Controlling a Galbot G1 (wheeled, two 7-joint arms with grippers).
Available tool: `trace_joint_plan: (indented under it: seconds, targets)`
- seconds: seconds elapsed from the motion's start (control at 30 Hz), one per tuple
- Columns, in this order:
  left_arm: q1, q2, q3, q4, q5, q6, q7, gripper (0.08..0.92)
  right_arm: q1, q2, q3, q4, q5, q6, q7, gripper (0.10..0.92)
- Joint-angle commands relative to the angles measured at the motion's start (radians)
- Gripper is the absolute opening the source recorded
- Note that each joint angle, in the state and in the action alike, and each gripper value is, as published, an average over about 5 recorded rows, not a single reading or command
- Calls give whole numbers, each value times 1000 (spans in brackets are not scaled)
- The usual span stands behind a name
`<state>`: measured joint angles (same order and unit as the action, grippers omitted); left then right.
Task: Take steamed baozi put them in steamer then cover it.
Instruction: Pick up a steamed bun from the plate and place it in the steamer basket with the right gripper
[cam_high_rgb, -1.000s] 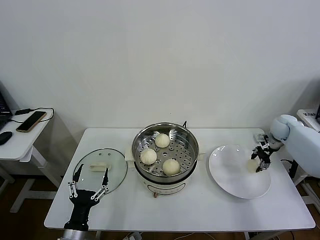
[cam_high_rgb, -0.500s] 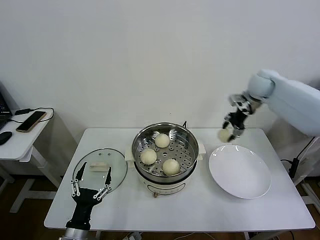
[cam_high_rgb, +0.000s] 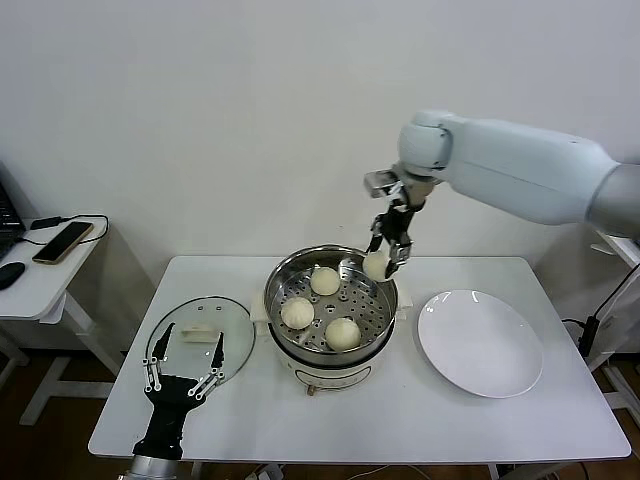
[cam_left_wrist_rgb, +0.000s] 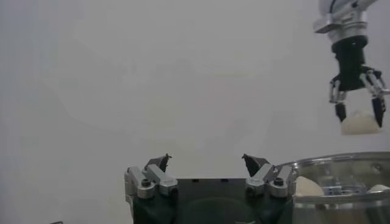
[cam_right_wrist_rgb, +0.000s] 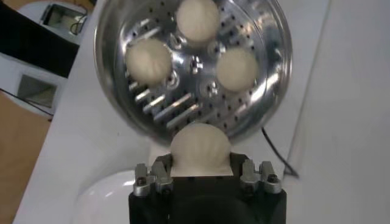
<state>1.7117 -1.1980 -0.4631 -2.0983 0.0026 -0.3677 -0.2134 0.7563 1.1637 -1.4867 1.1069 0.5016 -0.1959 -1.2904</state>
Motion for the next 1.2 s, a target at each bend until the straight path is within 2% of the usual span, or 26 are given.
trace_joint_plan:
  seconds: [0.03, 0.97, 1.2]
  targets:
    - [3, 1, -9, 0, -5, -2, -1, 823, -19, 136, -74, -26, 22, -23, 15, 646]
    - [3, 0, -32, 3, -14, -1, -7, 823, -152, 133, -52, -98, -109, -3, 39, 648]
    - [4, -1, -36, 1, -15, 1, -8, 823, -156, 135, -44, -97, -117, 4, 57, 710]
